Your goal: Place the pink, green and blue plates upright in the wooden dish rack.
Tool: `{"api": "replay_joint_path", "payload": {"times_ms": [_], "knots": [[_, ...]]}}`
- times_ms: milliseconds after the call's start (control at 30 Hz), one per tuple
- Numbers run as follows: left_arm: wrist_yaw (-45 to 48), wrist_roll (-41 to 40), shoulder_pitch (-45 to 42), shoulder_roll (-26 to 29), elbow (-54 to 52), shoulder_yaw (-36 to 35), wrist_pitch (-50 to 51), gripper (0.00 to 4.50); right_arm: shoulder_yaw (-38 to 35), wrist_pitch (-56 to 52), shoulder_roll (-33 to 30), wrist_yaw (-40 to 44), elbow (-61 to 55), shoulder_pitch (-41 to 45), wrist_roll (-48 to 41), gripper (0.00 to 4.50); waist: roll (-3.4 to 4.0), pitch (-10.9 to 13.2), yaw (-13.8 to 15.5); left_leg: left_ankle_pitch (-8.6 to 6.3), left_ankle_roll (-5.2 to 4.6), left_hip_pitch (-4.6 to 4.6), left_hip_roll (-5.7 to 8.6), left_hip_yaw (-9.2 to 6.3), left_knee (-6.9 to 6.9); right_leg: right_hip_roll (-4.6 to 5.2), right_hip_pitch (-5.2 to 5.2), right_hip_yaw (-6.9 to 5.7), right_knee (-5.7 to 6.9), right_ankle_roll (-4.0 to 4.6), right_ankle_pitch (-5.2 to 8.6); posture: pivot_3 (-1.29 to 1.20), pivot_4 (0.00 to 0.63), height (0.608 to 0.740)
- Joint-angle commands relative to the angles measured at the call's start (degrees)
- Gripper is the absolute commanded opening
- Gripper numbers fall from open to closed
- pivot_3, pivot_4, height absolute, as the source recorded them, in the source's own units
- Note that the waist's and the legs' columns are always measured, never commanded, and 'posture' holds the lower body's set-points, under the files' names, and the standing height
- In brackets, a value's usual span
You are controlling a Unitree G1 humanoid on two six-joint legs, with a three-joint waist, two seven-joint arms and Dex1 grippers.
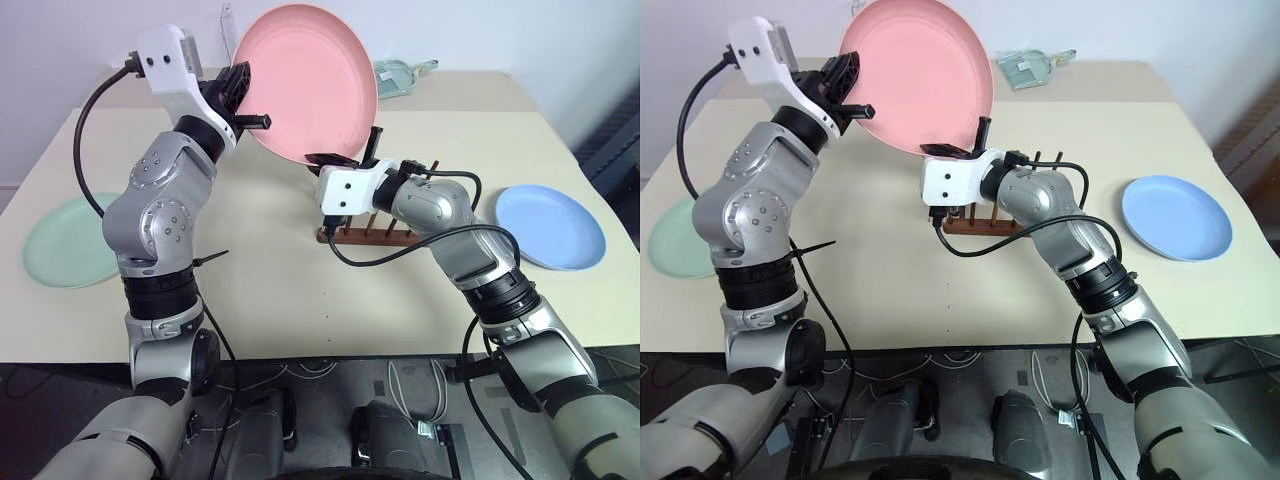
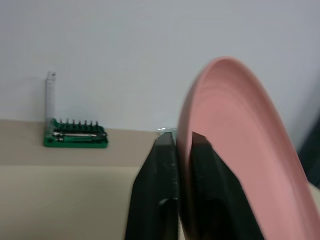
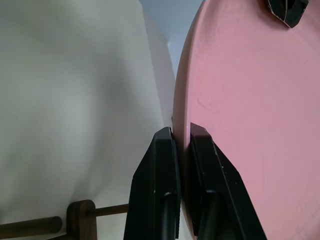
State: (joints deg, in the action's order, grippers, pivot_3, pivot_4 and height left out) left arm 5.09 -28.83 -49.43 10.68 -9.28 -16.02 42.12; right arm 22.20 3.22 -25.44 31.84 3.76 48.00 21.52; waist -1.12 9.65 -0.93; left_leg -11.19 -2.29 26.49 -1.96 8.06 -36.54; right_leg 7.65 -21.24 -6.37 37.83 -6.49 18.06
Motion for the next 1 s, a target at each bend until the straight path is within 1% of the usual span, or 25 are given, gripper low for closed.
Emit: {"api": "replay_joint_path", "payload": {"times_ms": [33, 167, 200, 300, 367, 400, 500, 533, 567, 633, 700, 767, 833, 900, 1000], "knots": [[-0.3, -4.0, -1.1, -1.2, -1.9, -2.3, -0.9, 2.10, -1.8, -0.2, 0.1, -0.5, -1.0, 0.0, 0.5, 0.00, 0.00, 0.0, 0.0, 0.00, 0.00, 0.00, 0.00, 0.00, 0.00, 0.00, 0.00, 0.00, 0.00, 0.00, 0.00, 0.00, 0.150, 0.736], [-3.2, -7.2, -2.7, -2.8, -1.0, -6.2, -3.0, 4.23, -2.4, -0.5, -0.3, -0.5, -1.7, -0.7, 0.9, 0.00, 0.00, 0.0, -0.1, 0.00, 0.00, 0.00, 0.00, -0.01, 0.00, 0.00, 0.00, 0.00, 0.00, 0.00, 0.00, 0.00, 0.150, 0.736], [-3.8, -8.2, -3.3, -3.1, -0.7, -7.6, -4.1, 4.48, -2.7, -0.6, -0.5, -0.6, -1.8, -0.7, 0.9, 0.00, 0.00, 0.0, -0.1, 0.00, 0.00, -0.01, -0.01, -0.01, 0.00, -0.01, 0.00, 0.00, 0.01, 0.00, 0.00, 0.00, 0.150, 0.736], [-4.0, -9.6, -3.7, -2.1, 0.2, -9.7, -6.0, 4.48, -4.2, -0.8, -1.6, -0.9, -2.2, -0.9, 0.7, 0.00, 0.00, 0.0, -0.1, 0.00, 0.00, -0.01, -0.02, -0.01, 0.00, -0.01, -0.01, 0.00, 0.01, 0.00, 0.00, 0.00, 0.150, 0.736], [-3.4, -9.7, -3.6, -0.6, 1.1, -10.4, -7.1, 4.48, -6.0, -1.3, -2.6, -0.8, -2.8, -1.1, -0.3, 0.00, 0.00, 0.0, 0.0, 0.00, 0.00, -0.01, -0.01, -0.01, 0.00, -0.01, 0.00, 0.00, 0.01, 0.00, 0.00, 0.00, 0.150, 0.736], [-2.7, -9.0, -2.9, 1.0, 1.9, -10.3, -7.4, 4.48, -8.1, -2.1, -3.2, -0.2, -4.2, -1.9, -2.1, 0.00, 0.00, 0.0, 0.0, 0.00, 0.00, -0.01, -0.01, -0.01, 0.00, -0.01, 0.01, 0.00, 0.00, 0.00, 0.00, 0.00, 0.150, 0.736], [4.9, -6.3, 1.9, 8.1, 3.8, -7.3, -8.1, 4.48, -16.0, -6.8, -4.7, 2.5, -9.5, -5.0, -10.3, 0.00, 0.00, 0.0, 0.1, 0.00, 0.00, 0.00, 0.02, 0.00, 0.03, -0.01, 0.00, 0.00, -0.03, 0.00, 0.00, 0.00, 0.150, 0.736], [6.8, -6.3, 3.1, 9.5, 4.0, -6.5, -8.1, 4.48, -17.4, -8.0, -5.1, 3.2, -10.7, -5.8, -11.9, 0.00, 0.00, 0.0, 0.1, 0.00, 0.00, 0.00, 0.02, 0.00, 0.05, -0.01, 0.00, 0.00, -0.03, 0.00, 0.00, 0.00, 0.150, 0.736], [11.4, -5.3, 6.0, 12.1, 3.6, -4.4, -9.3, 4.48, -20.4, -10.7, -5.4, 4.3, -13.0, -7.3, -15.8, 0.00, 0.00, 0.0, 0.1, 0.00, 0.00, -0.01, 0.02, 0.00, 0.07, -0.02, 0.00, -0.01, -0.05, 0.00, 0.00, 0.00, 0.150, 0.736], [17.8, -4.1, 10.5, 15.6, 2.7, -1.6, -11.3, 4.48, -24.9, -15.6, -6.1, 6.2, -17.0, -9.7, -21.9, 0.00, 0.01, 0.0, 0.1, 0.00, 0.01, -0.02, 0.02, 0.00, 0.09, -0.03, 0.02, -0.01, -0.09, 0.00, 0.00, 0.00, 0.150, 0.736], [22.2, -4.1, 13.6, 17.5, 2.2, -0.1, -12.4, 4.48, -28.1, -19.8, -6.6, 7.7, -20.4, -11.4, -27.1, 0.00, 0.01, 0.0, 0.1, 0.00, 0.01, -0.02, 0.02, 0.00, 0.13, -0.02, 0.01, -0.01, -0.12, 0.00, 0.00, 0.00, 0.150, 0.736], [30.6, -4.7, 19.7, 20.6, 0.4, 3.0, -12.7, 4.48, -33.6, -26.9, -7.5, 10.5, -25.4, -15.4, -36.7, 0.00, 0.02, 0.0, 0.1, -0.01, 0.02, -0.01, 0.02, 0.00, 0.20, -0.01, -0.02, -0.01, -0.15, 0.01, 0.00, 0.00, 0.150, 0.736], [36.0, -4.7, 23.6, 22.6, -0.9, 5.2, -13.5, 4.48, -36.8, -32.4, -8.2, 11.5, -28.7, -18.0, -43.3, 0.00, 0.05, 0.0, 0.1, -0.01, 0.02, -0.07, 0.02, 0.00, 0.34, -0.01, 0.03, 0.00, -0.27, 0.02, 0.00, 0.00, 0.150, 0.736], [39.6, -2.2, 26.8, 24.2, -1.6, 8.4, -16.0, 4.48, -39.9, -37.6, -6.9, 9.9, -30.1, -19.2, -50.4, 0.00, 0.09, 0.0, 0.0, 0.00, 0.04, -0.06, 0.01, 0.00, 0.37, -0.02, 0.00, 0.00, -0.28, 0.04, -0.01, 0.00, 0.150, 0.736], [42.4, -0.4, 28.9, 24.8, -1.7, 10.6, -18.8, 4.48, -42.3, -41.6, -6.1, 7.5, -30.9, -20.0, -56.1, 0.00, 0.14, 0.0, 0.0, 0.01, 0.08, -0.07, -0.01, 0.00, 0.37, -0.01, -0.02, 0.00, -0.28, 0.10, -0.05, 0.00, 0.150, 0.736]]}}
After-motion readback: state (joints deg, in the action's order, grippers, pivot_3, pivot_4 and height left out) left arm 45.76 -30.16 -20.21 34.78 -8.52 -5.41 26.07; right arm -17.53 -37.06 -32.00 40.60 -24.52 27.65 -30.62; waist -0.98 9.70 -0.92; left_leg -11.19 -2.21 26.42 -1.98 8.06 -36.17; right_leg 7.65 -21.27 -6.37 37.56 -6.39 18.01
